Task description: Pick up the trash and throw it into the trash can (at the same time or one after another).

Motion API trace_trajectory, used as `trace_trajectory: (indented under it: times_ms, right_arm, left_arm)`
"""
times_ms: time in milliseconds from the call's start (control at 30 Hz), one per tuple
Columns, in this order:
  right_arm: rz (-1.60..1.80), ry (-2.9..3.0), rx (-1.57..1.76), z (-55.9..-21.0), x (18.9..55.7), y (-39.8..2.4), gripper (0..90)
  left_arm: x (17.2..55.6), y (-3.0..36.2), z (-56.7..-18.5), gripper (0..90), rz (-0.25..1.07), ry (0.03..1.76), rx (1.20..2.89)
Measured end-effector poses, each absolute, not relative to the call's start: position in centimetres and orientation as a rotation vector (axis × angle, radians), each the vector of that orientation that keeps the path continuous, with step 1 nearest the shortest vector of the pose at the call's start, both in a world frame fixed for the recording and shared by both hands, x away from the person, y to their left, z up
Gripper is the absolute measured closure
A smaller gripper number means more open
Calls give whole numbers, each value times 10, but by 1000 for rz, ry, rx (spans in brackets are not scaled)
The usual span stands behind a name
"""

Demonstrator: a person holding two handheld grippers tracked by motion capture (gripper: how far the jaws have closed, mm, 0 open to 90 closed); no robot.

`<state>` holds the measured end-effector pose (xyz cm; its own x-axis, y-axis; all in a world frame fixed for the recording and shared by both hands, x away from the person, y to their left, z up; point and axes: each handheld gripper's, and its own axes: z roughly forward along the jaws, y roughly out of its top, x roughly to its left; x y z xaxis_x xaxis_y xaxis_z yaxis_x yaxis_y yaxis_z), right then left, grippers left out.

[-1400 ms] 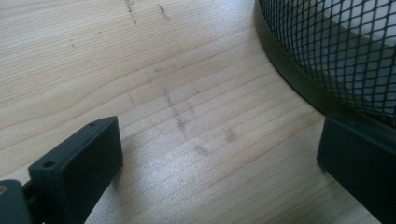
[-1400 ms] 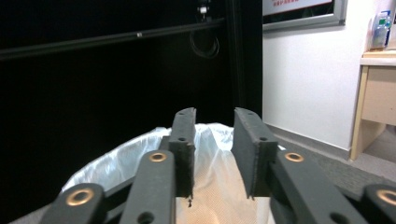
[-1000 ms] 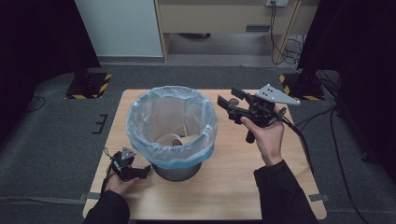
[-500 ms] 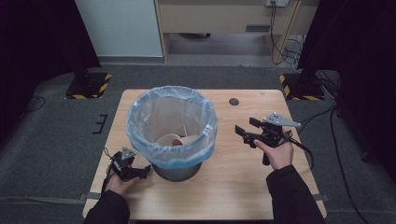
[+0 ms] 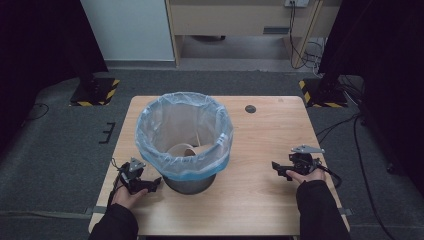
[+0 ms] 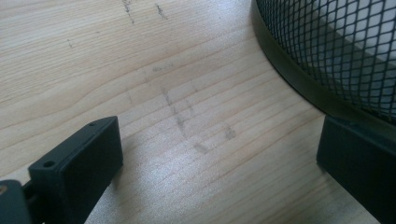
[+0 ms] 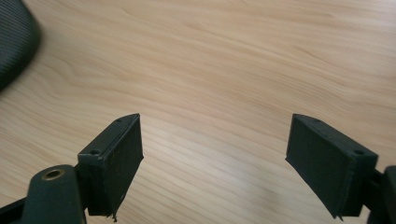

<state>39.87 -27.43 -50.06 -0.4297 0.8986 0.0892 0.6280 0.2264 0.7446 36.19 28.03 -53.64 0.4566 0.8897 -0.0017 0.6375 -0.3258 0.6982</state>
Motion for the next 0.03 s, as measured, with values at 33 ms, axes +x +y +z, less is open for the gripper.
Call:
trace_trajectory:
  times_ms: [33]
  right_arm:
    - [1030,2141,1424,-501,398,-277,176]
  left_arm:
    - [362,281,-536,0,512,1266,2077]
